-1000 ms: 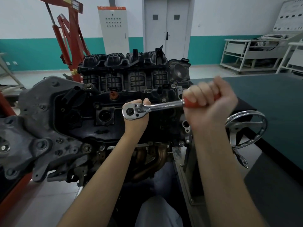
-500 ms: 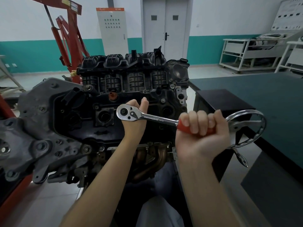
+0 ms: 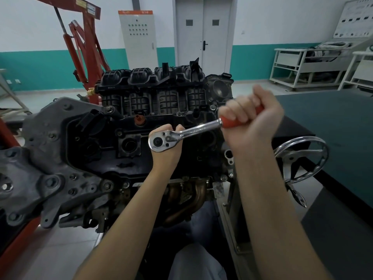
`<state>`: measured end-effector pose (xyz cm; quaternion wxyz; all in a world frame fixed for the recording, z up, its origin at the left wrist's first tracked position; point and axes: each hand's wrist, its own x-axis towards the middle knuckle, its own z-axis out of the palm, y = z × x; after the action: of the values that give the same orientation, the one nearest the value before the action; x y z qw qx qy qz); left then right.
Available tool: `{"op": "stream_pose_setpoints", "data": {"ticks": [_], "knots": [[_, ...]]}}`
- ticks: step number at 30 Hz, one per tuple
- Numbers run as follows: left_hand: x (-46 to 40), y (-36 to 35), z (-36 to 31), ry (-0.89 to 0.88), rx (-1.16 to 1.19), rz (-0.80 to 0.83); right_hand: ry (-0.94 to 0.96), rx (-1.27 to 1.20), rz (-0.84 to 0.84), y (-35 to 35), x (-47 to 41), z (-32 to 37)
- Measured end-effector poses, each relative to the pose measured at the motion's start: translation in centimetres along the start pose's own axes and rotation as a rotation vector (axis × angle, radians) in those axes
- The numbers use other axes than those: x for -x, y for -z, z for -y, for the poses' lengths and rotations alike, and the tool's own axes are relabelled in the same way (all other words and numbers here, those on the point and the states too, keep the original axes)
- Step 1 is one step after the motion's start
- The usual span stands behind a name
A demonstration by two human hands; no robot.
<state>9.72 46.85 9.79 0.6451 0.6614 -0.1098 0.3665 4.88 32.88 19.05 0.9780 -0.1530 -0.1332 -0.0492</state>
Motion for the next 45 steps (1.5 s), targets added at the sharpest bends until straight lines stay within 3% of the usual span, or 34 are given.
{"op": "stream_pose_setpoints", "data": {"ticks": [3,7,16,23,26,36,45], "knots": [[0.3,0.3,-0.3,0.021,0.000,-0.060,0.174,-0.068,-0.018,2.0,4.4,-1.7],[0.0,0.3,-0.5,0.030,0.011,-0.028,0.220,-0.107,0.008,2.5,5.6,-2.3],[-0.2,0.1,-0.6,-0.010,-0.091,0.053,-0.129,0.136,0.055,-2.7,-3.0,0.6],[0.1,0.6,-0.3,0.026,-0.035,-0.011,0.192,-0.072,0.000,2.1,4.8,-2.1],[0.1,0.4,-0.7,0.055,-0.004,0.013,0.241,-0.116,-0.014,2.9,6.3,-2.7],[-0.1,0.2,-0.9,0.067,-0.059,0.071,-0.159,0.120,0.071,-2.4,-3.0,0.8],[0.1,0.6,-0.7,0.032,-0.101,0.036,0.231,-0.110,-0.034,2.4,5.7,-2.2]]}}
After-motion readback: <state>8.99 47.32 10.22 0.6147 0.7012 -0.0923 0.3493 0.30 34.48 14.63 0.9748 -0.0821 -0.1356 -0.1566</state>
